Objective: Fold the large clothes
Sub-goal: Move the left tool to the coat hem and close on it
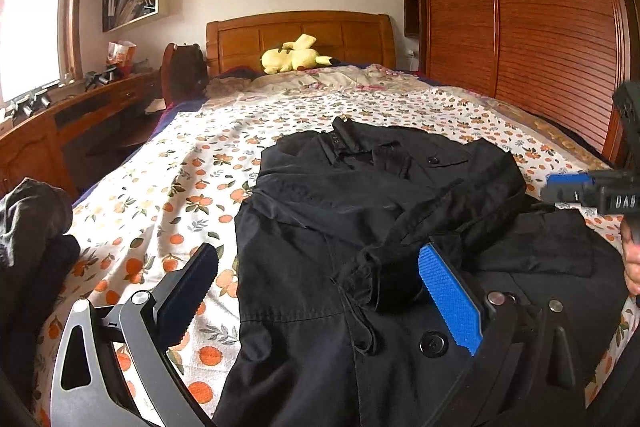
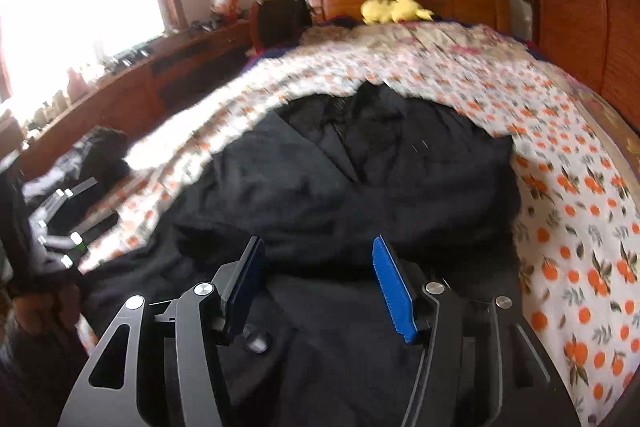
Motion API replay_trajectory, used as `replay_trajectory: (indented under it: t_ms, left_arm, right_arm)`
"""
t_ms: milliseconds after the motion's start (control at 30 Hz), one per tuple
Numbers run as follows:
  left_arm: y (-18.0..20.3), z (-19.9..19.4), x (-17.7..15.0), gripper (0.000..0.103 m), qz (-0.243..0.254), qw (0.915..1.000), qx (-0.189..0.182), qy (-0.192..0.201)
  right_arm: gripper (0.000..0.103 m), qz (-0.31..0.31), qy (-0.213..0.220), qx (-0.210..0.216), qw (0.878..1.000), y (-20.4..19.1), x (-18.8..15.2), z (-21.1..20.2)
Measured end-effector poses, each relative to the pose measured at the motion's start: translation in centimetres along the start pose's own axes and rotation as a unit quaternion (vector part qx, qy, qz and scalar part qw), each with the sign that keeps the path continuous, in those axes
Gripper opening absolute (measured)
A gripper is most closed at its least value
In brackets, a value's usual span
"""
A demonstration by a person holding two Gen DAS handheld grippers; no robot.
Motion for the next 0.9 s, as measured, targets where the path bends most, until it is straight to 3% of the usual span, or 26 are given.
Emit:
replay_trajectory:
  t_ms: [167,333,367,500,900]
  left_arm:
    - [1.0,1.2,-0.7,0.101,0.014,0.9998,-0.001,-0.014]
    - [2.0,2.1,-1.7,0.101,0.002,0.9992,-0.025,-0.031]
    - [2.2,2.3,-2.0,0.096,0.003,0.9990,-0.026,-0.037]
    - [3.2,3.0,-3.1,0.084,0.004,0.9975,-0.032,-0.062]
    - [4.8,6.1,-2.5,0.078,-0.012,0.9920,-0.031,-0.122]
  right_arm:
    - [0.054,-0.011,-0.009,-0.034,0.999,2.5,-2.3,1.2]
    - [0.050,-0.012,-0.014,-0.036,0.999,3.5,-3.7,1.4]
    - [0.050,-0.016,-0.014,-0.037,0.999,3.6,-3.9,1.3]
    - [0.050,-0.012,-0.019,-0.023,0.999,3.6,-4.6,1.2]
    - [0.050,-0.017,-0.016,0.000,1.000,3.3,-5.9,0.0]
Point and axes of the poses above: each gripper's, at about its wrist camera, not at the fingertips, and z roughly the way its jaws point, y to its right, x to its top, the point moved 9 cm from there along z, roughly the way its jaws point, and after that the axes turned 3 degrees about x, right-handed, at the moved point
